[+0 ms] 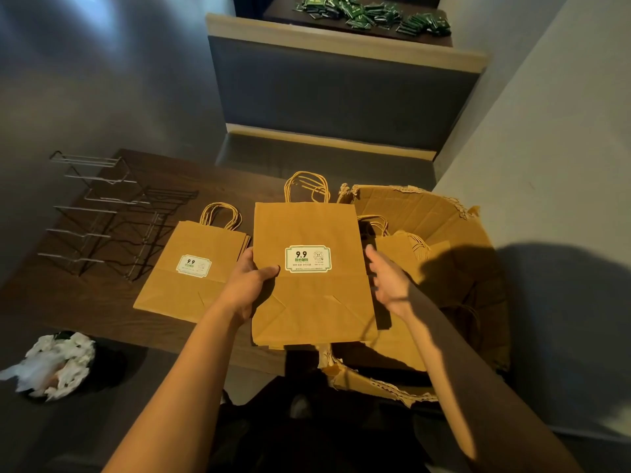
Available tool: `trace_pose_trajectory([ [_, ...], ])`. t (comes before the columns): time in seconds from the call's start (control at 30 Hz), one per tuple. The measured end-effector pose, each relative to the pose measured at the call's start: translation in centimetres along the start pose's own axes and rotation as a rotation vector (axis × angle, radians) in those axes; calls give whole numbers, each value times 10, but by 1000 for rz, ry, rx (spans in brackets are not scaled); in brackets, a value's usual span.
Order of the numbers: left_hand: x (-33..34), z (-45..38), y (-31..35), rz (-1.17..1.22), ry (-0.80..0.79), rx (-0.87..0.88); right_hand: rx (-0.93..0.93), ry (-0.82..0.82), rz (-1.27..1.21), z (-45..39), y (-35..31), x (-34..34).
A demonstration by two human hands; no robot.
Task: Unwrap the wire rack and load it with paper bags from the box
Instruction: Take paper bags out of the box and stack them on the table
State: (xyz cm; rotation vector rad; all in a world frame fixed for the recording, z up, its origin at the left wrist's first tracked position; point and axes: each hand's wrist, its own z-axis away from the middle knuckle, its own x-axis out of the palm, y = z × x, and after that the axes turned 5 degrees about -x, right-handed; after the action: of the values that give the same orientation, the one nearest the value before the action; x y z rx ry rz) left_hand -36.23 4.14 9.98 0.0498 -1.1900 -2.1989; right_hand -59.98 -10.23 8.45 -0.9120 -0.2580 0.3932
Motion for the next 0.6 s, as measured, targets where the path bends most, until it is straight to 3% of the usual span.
trace_pose_trajectory([
  [0.17, -1, -2, -4, -8, 11, 2, 34, 354, 395, -24, 24, -46],
  [0.33, 0, -1, -3, -5, 12, -1, 121, 476, 781, -62, 74, -98],
  [0.43, 1, 0, -3, -1, 23, 1, 110, 519, 987, -48, 78, -90],
  [0.6, 2, 0, -4, 3, 43, -3, 108, 600, 949, -41, 80, -73],
])
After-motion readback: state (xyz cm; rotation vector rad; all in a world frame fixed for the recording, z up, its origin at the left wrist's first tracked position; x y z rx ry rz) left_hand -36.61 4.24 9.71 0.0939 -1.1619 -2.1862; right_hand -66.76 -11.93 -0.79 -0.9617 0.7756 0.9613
